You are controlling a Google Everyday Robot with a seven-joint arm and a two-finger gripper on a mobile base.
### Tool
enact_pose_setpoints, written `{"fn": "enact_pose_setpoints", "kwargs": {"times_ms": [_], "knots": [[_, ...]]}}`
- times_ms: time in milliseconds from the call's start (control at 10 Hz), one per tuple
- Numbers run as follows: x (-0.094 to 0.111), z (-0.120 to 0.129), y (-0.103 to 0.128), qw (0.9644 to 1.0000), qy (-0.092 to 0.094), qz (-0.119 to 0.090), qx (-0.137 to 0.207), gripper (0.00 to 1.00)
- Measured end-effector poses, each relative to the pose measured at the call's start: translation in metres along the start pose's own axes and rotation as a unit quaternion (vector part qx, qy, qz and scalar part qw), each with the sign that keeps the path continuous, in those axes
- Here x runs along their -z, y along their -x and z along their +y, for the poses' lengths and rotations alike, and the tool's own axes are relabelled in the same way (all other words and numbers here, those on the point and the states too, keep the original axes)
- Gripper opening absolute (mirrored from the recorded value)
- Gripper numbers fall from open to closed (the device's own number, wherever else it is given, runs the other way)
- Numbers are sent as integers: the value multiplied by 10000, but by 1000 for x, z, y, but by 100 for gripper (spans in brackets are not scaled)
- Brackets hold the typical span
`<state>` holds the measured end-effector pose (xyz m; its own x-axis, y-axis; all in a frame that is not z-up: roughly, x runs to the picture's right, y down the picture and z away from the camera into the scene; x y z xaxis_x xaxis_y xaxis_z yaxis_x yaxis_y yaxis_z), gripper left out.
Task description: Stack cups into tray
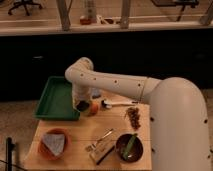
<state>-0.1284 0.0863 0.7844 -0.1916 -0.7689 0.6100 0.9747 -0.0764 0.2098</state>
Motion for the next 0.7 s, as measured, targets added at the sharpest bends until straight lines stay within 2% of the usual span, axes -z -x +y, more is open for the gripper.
{"fn": "enact_pose_setpoints", "kwargs": {"times_ms": [700], "knots": [[16,-31,-28,9986,-29,0,533,5]]}}
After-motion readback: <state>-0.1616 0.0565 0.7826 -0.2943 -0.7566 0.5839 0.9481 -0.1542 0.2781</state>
